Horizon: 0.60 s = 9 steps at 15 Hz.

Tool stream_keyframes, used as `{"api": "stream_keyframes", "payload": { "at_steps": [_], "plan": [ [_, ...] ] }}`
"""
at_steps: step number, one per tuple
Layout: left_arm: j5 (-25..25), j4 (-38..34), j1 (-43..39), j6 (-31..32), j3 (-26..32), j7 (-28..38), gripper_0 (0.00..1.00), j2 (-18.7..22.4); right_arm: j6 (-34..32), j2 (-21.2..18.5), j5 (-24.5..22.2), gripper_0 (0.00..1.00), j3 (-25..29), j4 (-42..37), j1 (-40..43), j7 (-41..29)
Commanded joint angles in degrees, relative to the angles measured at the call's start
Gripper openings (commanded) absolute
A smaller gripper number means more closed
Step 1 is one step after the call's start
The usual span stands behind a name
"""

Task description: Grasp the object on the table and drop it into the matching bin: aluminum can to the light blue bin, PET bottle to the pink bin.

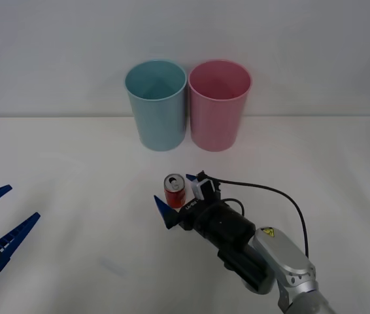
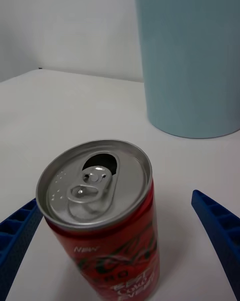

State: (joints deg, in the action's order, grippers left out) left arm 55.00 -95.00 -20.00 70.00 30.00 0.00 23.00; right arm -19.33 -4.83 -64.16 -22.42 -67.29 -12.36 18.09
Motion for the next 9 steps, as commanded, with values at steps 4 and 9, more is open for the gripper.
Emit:
{"api": "stream_keyframes", "payload": {
  "at_steps": [4,9],
  "plan": [
    [0.0,0.0,0.0,0.0,0.0,0.0,1.00,0.0,0.2,0.9,0.6,1.00,0.2,2.6,-1.9,0.1],
    [0.0,0.0,0.0,0.0,0.0,0.0,1.00,0.0,0.4,1.1,0.9,0.00,0.0,2.6,-1.9,0.5]
  ]
}}
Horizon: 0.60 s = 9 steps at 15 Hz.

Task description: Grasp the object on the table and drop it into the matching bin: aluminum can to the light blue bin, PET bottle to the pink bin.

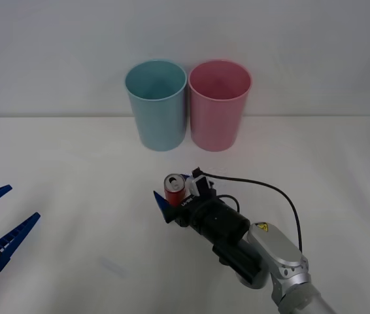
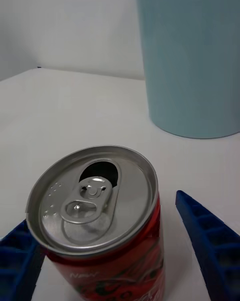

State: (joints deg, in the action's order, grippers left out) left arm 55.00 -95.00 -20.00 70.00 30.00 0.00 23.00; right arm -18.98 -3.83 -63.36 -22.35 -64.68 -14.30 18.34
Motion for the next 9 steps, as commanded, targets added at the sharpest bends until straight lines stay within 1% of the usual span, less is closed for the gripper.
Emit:
{"api": "stream_keyframes", "payload": {
  "at_steps": [1,9],
  "plan": [
    [0.0,0.0,0.0,0.0,0.0,0.0,1.00,0.0,0.2,0.1,0.1,0.00,-0.2,0.0,0.0,0.4],
    [0.0,0.0,0.0,0.0,0.0,0.0,1.00,0.0,-0.4,0.0,0.1,0.00,0.1,0.0,0.0,0.5]
  ]
}}
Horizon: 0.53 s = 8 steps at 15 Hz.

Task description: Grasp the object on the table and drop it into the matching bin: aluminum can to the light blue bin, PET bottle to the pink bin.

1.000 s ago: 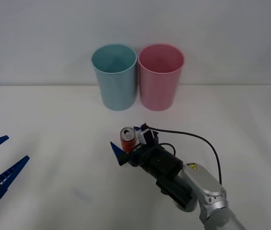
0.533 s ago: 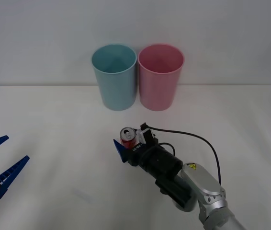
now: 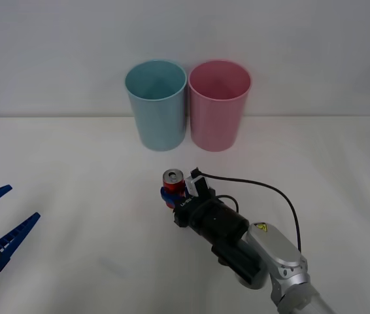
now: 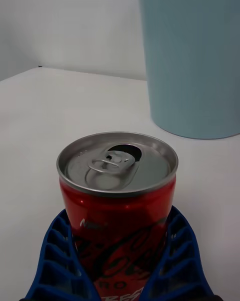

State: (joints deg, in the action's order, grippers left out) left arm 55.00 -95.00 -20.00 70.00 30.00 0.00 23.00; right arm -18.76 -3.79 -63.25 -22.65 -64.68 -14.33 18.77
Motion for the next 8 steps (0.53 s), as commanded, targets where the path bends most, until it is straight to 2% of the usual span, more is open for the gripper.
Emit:
{"api": "stream_keyframes", "payload": {
  "at_steps": [1,8],
  "plan": [
    [0.0,0.0,0.0,0.0,0.0,0.0,1.00,0.0,-1.4,-0.2,0.0,0.00,0.6,-0.2,0.0,0.0],
    [0.0,0.0,0.0,0.0,0.0,0.0,1.00,0.0,-1.6,-5.8,1.6,0.00,-0.1,-10.3,5.0,-1.4]
  ]
}}
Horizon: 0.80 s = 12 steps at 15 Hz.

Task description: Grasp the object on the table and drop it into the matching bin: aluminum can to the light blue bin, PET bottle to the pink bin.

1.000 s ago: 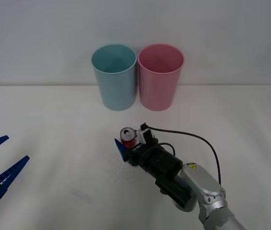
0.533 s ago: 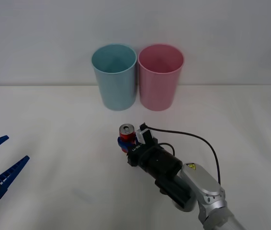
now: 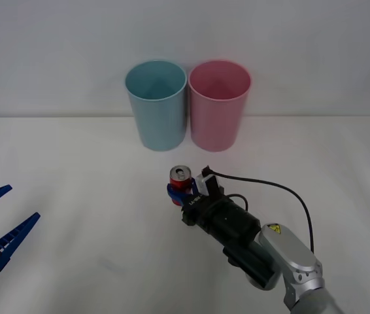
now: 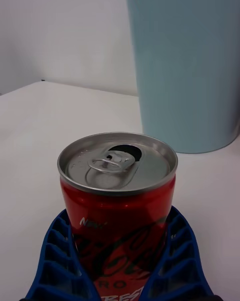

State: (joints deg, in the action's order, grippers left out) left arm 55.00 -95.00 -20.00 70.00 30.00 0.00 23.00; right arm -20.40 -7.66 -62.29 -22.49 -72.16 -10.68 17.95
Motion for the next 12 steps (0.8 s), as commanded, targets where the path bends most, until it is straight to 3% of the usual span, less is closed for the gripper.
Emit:
{"api": "stream_keyframes", "payload": {
  "at_steps": [1,5,12],
  "plan": [
    [0.0,0.0,0.0,0.0,0.0,0.0,1.00,0.0,0.0,-3.1,0.7,0.00,-0.4,-4.7,2.2,-1.0],
    [0.0,0.0,0.0,0.0,0.0,0.0,1.00,0.0,0.3,-9.0,3.4,0.00,-1.2,-13.6,5.9,-3.4],
    [0.0,0.0,0.0,0.0,0.0,0.0,1.00,0.0,0.2,-15.5,3.8,0.00,-1.8,-27.6,8.2,-16.3]
  ]
}}
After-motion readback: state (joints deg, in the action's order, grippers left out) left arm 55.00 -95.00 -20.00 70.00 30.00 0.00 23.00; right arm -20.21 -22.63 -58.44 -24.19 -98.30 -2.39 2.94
